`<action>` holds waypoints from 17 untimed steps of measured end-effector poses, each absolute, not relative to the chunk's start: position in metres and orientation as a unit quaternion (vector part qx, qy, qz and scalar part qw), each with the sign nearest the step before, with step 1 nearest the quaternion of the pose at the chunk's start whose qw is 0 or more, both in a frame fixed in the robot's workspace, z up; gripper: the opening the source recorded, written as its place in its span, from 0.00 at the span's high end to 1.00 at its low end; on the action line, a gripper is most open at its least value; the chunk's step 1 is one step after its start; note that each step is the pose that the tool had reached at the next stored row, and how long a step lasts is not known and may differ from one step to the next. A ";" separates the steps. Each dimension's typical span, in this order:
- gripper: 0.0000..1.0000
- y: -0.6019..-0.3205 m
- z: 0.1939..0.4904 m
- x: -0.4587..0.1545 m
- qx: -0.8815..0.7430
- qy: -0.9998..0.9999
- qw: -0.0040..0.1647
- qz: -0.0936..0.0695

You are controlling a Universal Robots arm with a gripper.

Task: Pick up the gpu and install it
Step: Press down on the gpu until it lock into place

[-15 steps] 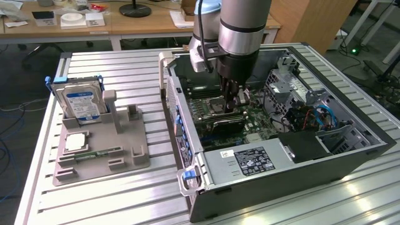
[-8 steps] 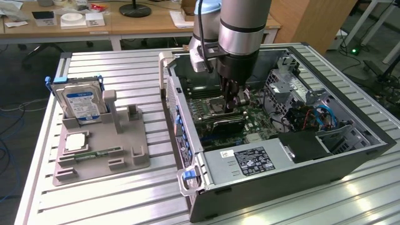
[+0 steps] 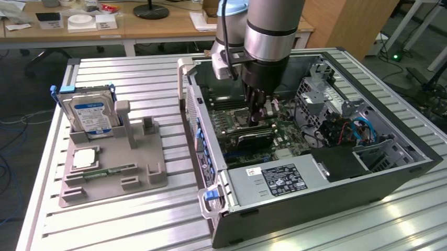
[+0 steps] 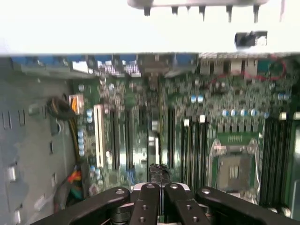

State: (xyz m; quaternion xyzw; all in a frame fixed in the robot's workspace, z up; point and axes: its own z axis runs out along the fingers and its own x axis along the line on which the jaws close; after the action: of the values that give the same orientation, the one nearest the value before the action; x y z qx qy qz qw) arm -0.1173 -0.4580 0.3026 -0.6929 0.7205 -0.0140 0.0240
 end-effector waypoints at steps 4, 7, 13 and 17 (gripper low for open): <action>0.90 -0.458 0.301 -0.118 -0.693 0.721 0.006 0.003; 0.90 -0.458 0.300 -0.118 -0.693 0.721 0.004 0.004; 0.90 -0.458 0.300 -0.129 -0.693 0.721 0.005 0.004; 0.90 -0.458 0.300 -0.141 -0.693 0.721 0.005 0.003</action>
State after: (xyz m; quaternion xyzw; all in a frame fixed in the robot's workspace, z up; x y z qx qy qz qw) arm -0.1412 -0.4579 0.2998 -0.6930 0.7209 0.0035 0.0048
